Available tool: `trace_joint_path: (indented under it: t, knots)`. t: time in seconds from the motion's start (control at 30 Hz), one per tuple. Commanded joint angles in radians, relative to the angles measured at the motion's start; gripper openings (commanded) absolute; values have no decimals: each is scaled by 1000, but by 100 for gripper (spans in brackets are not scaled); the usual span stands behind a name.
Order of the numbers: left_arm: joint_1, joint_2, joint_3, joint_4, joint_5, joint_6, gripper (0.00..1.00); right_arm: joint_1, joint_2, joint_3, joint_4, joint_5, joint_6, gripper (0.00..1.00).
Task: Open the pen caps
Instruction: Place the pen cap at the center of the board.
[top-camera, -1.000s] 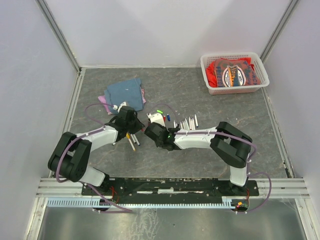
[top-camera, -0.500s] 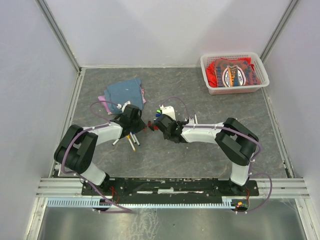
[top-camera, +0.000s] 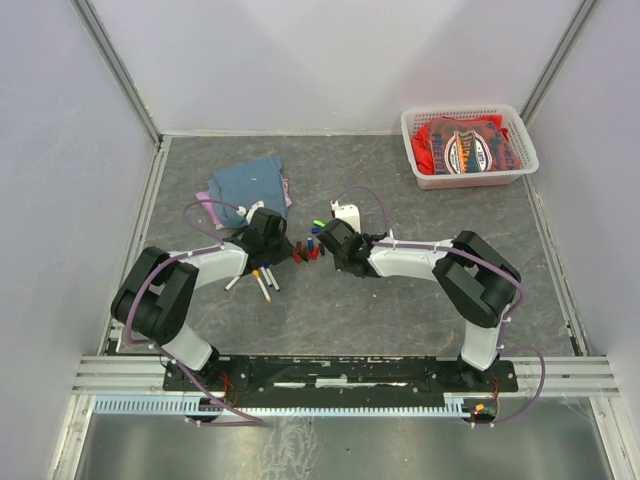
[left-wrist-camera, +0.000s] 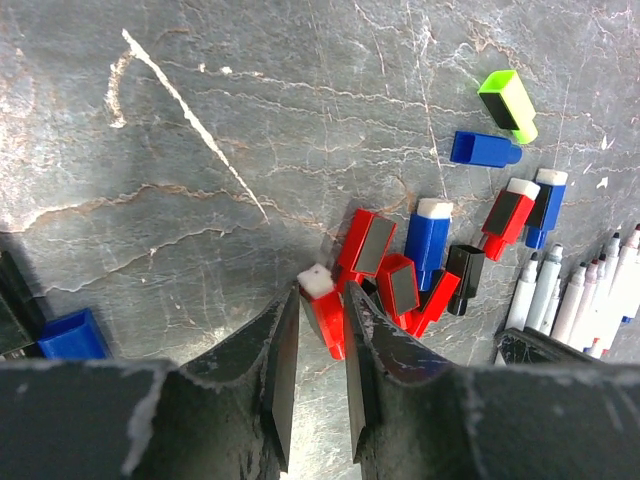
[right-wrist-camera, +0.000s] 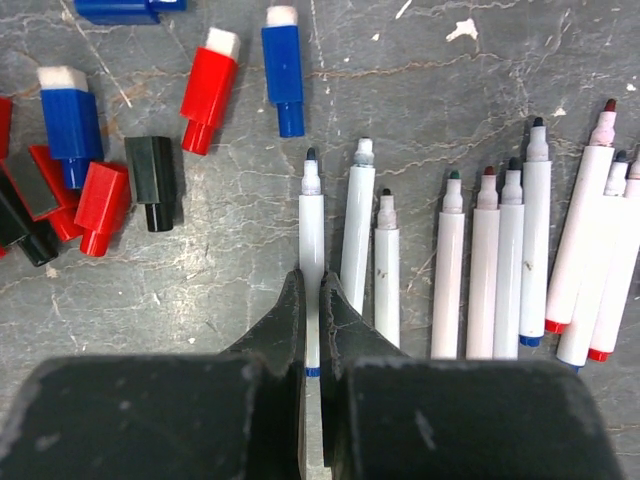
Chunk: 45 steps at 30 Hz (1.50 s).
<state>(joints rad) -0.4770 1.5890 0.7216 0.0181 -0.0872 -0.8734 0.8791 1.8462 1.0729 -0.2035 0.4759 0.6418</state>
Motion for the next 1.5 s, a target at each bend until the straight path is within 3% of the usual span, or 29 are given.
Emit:
trace_joint_path:
  t: [0.0,0.7,0.87,1.07,1.23,1.47]
  knots:
    - [-9,11,27,2,-26,52,32,-21,-5,11,-20,22,3,1]
    - [-11,-146,12,-48,-52,50,32,-47,-39,-19,-70,70,-15,3]
    - [-12,-205,4,-68,-64,57,34,-46,-47,-14,-81,71,-18,10]
    - [-10,-275,-9,-99,-96,67,43,-41,-91,-15,-70,58,-44,38]
    - [-1,-316,-36,-103,-93,58,52,-28,-123,10,-88,59,-71,44]
    - [27,-375,-58,-111,-75,47,53,14,-150,60,-112,70,-92,45]
